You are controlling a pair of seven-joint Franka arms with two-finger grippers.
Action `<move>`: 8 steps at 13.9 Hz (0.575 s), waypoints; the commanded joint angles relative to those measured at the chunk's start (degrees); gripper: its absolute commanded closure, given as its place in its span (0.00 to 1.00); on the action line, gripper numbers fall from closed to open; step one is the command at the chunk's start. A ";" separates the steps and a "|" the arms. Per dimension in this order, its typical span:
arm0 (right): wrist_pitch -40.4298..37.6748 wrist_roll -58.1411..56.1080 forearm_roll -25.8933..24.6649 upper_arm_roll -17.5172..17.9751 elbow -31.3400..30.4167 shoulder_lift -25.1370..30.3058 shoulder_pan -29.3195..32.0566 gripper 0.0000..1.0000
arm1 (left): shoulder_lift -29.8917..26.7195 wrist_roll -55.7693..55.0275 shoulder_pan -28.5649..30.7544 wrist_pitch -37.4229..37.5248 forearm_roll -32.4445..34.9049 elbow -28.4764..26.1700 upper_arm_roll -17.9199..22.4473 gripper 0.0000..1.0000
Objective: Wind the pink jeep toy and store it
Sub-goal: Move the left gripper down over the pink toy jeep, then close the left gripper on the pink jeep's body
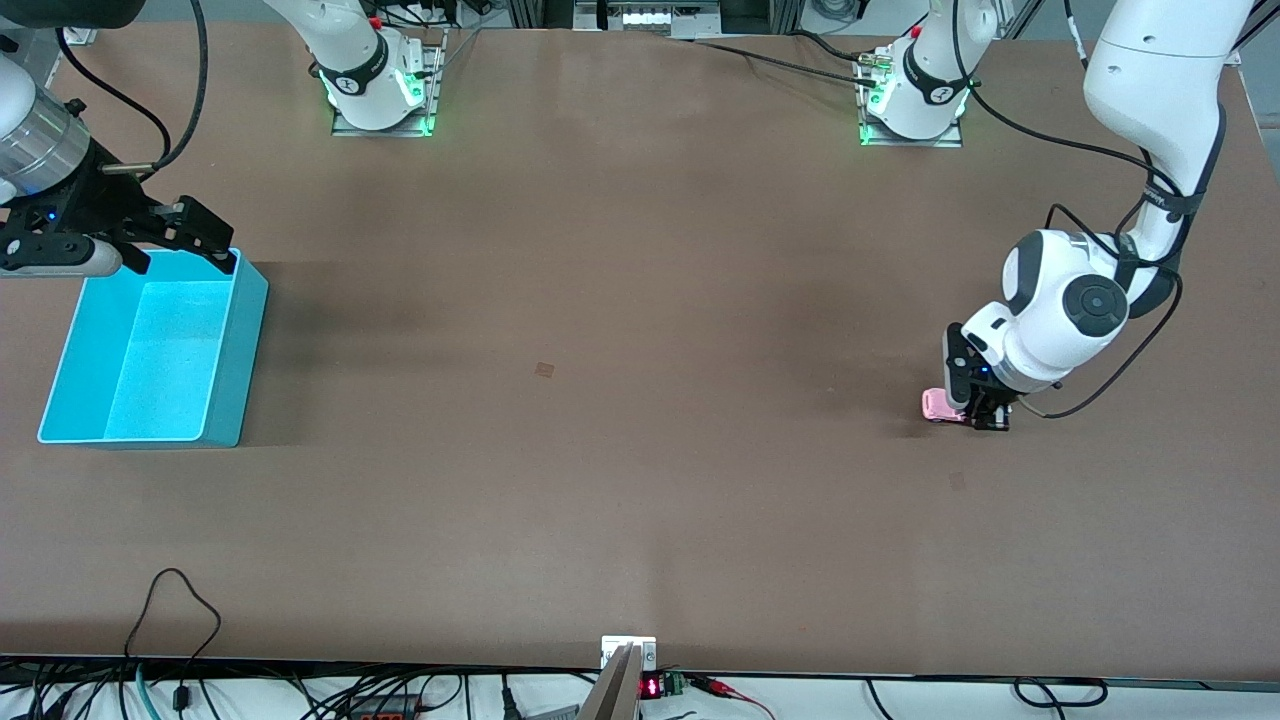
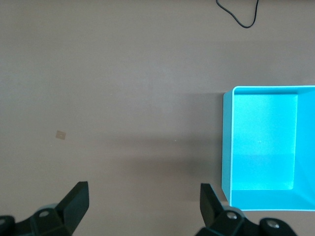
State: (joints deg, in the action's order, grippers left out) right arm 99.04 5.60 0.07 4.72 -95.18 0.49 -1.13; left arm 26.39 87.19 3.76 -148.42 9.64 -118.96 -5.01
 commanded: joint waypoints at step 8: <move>-0.16 0.38 -0.16 -0.06 0.43 0.04 -0.27 0.00 | 2.09 -5.54 -0.87 4.45 0.99 0.75 -2.28 0.91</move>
State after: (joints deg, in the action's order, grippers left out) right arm 99.04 5.60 0.07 4.72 -95.18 0.49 -1.13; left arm 27.56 82.35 1.72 -144.41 9.64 -118.49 -7.55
